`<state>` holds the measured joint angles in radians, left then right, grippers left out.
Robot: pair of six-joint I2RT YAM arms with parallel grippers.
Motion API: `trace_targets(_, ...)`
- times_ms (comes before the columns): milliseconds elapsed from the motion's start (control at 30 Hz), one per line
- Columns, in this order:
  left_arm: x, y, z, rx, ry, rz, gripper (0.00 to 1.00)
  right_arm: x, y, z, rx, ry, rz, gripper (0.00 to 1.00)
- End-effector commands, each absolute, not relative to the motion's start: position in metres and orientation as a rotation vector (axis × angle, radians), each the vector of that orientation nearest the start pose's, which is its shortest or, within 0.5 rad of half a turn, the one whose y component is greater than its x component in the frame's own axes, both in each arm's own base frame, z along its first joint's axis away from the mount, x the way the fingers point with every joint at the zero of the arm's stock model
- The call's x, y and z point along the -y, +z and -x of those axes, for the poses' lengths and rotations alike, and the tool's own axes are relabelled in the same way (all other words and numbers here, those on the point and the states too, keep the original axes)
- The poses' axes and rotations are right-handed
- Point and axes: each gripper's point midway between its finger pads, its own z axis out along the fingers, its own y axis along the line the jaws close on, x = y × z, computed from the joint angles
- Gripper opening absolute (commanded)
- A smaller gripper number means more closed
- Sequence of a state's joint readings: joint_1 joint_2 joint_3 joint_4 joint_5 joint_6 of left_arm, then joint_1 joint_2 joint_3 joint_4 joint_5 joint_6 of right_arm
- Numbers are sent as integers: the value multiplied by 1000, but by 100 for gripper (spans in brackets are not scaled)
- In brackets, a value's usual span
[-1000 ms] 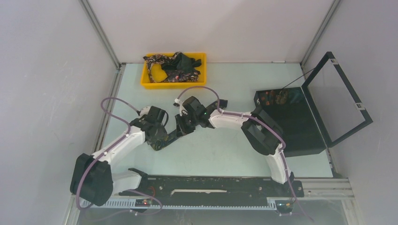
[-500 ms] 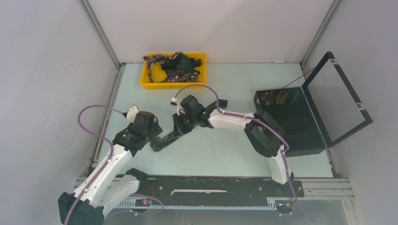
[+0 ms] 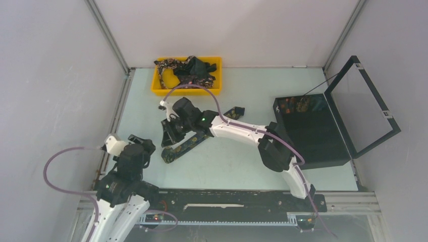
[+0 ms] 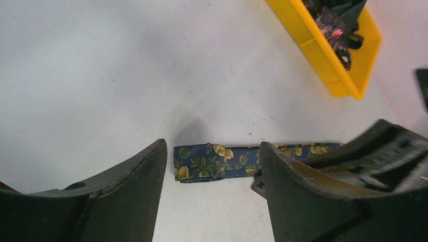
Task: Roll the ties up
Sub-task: Roll the tie at the center of the board.
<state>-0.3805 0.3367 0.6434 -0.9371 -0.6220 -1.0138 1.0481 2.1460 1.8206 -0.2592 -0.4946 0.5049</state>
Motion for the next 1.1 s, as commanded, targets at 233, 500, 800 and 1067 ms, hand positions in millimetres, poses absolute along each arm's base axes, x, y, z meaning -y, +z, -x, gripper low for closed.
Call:
trace_targets(233,-25,186,-163,-1690,-213,1015,73,-575,121,-194,-2344,1333,1016,21)
trace_targets(500,-22,184,-165,-1698,-217,1006,72,-575,100,-200,-2381,1295,1026,21)
trace_targets(800,-18,181,-169,-1723,-217,985,72,-559,83,-211,-2416,1278,978,20)
trace_targets(1067,-15,180,-171,-1738,-223,971,70,-546,66,-221,-2443,1281,932,20)
